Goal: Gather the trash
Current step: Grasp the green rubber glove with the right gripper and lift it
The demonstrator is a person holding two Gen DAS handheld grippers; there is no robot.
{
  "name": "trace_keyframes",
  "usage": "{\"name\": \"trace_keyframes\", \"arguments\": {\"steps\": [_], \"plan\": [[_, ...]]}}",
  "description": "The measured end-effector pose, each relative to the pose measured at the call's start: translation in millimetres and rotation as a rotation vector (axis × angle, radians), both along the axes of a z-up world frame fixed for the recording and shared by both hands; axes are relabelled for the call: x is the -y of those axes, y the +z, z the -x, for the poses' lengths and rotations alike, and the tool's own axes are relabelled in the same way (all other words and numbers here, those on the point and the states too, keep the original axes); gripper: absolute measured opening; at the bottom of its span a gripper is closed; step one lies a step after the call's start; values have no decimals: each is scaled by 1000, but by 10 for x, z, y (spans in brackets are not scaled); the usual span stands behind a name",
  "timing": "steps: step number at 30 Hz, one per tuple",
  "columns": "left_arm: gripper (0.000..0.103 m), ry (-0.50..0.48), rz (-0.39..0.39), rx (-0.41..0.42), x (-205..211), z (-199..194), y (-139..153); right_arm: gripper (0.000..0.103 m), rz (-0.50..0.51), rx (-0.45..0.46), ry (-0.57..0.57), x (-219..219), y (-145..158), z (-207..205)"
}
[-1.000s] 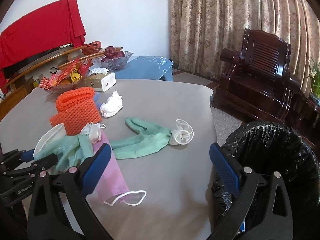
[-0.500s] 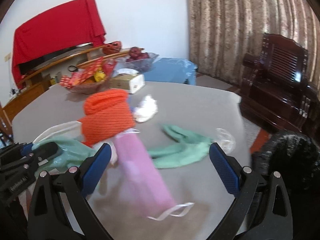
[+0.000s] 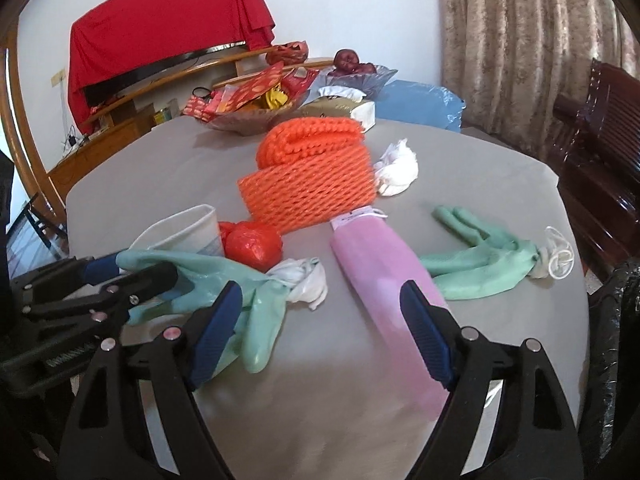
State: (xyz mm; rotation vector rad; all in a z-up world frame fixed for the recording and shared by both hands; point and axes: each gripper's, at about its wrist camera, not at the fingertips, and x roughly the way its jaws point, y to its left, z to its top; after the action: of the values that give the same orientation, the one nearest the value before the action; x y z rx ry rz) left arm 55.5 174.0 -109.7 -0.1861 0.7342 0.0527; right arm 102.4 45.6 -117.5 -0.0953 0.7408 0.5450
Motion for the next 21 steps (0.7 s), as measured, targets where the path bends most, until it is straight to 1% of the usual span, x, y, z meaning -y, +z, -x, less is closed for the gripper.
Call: {"name": "trace_keyframes", "arguments": {"steps": [5, 9, 11, 14, 15, 16, 18, 21], "plan": [[57, 21, -5, 22, -130, 97, 53, 78, 11, -18, 15, -42, -72, 19], [58, 39, -36, 29, -183, 151, 68, 77, 16, -21, 33, -107, -102, 62], [58, 39, -45, 25, -187, 158, 48, 74, 27, -23, 42, -153, -137, 63], [58, 41, -44, 24, -191, 157, 27, 61, 40, -41, 53, -214, -210, 49], [58, 41, -44, 25, -189, 151, 22, 53, 47, -53, 63, -234, -244, 39], [58, 38, -44, 26, -180, 138, 19, 37, 47, -66, 78, -249, -265, 33], [58, 32, -45, 27, -172, 127, 9, 13, 22, -110, 127, -252, -299, 32], [58, 20, -42, 27, -146, 99, -1, 5, 21, -100, 130, -218, -244, 61]]}}
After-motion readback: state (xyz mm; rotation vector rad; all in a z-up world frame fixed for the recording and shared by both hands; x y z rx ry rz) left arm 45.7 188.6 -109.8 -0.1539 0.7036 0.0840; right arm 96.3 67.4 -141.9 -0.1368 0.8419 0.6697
